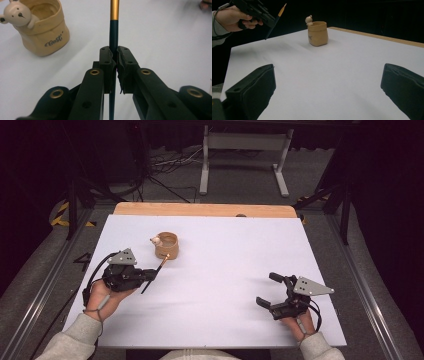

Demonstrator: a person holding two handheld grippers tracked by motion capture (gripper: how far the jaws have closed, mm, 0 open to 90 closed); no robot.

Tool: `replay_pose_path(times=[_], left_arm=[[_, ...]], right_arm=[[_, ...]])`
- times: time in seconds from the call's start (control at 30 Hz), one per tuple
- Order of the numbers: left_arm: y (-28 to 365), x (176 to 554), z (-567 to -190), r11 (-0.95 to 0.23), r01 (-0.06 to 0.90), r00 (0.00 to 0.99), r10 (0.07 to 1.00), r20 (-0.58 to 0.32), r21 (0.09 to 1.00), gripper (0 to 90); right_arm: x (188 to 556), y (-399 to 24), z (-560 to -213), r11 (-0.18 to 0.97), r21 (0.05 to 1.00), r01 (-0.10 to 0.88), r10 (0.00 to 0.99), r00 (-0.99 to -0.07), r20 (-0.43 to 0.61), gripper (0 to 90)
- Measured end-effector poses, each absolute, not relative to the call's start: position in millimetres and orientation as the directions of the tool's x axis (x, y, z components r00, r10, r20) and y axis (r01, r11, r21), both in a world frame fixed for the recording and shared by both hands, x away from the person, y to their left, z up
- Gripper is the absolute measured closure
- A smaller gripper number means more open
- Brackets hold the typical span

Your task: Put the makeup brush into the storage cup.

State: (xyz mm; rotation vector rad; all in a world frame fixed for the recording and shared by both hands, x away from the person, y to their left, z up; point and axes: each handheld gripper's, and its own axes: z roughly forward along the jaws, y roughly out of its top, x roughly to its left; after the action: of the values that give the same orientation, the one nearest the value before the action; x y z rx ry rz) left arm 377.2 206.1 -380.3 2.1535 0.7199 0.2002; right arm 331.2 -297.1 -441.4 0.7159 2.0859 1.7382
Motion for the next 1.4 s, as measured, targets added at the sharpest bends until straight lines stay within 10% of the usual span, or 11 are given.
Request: replay_pose_path(times=[1.4], left_arm=[[180, 398, -379, -0.138, 0.300, 0.769, 0.620, -0.154, 0.944, 82.3]], right_arm=[[331, -298, -441, 0.127, 0.978, 0.165, 0.577, -0.814, 0.062, 0.2]])
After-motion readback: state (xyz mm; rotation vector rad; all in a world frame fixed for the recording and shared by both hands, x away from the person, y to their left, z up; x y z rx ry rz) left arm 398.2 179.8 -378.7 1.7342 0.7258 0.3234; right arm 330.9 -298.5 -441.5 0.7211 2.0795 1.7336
